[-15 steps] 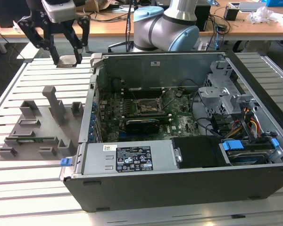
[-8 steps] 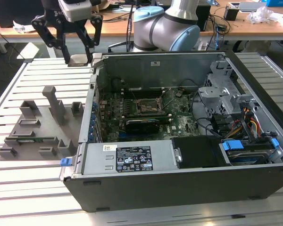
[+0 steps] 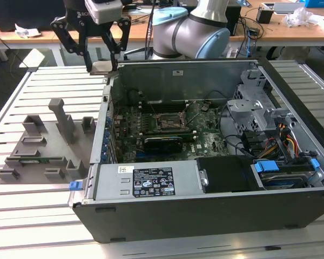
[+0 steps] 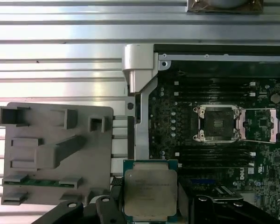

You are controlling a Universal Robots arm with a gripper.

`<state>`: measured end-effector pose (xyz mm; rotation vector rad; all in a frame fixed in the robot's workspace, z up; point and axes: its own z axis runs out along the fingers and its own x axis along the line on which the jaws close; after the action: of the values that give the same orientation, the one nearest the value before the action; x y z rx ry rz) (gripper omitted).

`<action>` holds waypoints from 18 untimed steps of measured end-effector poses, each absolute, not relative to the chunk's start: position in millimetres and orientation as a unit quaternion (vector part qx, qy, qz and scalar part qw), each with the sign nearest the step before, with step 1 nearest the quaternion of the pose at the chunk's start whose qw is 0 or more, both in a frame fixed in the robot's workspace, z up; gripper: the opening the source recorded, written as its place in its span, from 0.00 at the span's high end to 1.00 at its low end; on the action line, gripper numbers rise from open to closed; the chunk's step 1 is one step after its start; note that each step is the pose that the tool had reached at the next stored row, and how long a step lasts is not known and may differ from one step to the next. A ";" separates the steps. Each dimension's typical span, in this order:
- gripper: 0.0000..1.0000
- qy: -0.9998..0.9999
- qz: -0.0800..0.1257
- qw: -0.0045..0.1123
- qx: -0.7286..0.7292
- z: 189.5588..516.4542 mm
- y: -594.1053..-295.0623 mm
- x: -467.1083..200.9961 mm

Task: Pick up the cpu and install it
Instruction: 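Pick up the cpu and move it towards the insertion slot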

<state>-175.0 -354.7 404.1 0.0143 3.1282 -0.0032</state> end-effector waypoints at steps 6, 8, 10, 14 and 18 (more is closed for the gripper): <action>0.45 1.000 -0.001 0.007 0.005 404.0 -351.8 -156.2; 0.45 1.000 -0.001 0.007 0.005 404.0 -351.1 -151.3; 0.45 1.000 -0.001 0.007 0.005 404.0 -350.3 -146.2; 0.45 1.000 -0.001 0.007 0.005 403.8 -348.3 -134.3; 0.45 1.000 -0.001 0.007 0.005 403.5 -346.5 -123.1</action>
<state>-123.1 -346.5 403.5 0.0143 3.1285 -0.0031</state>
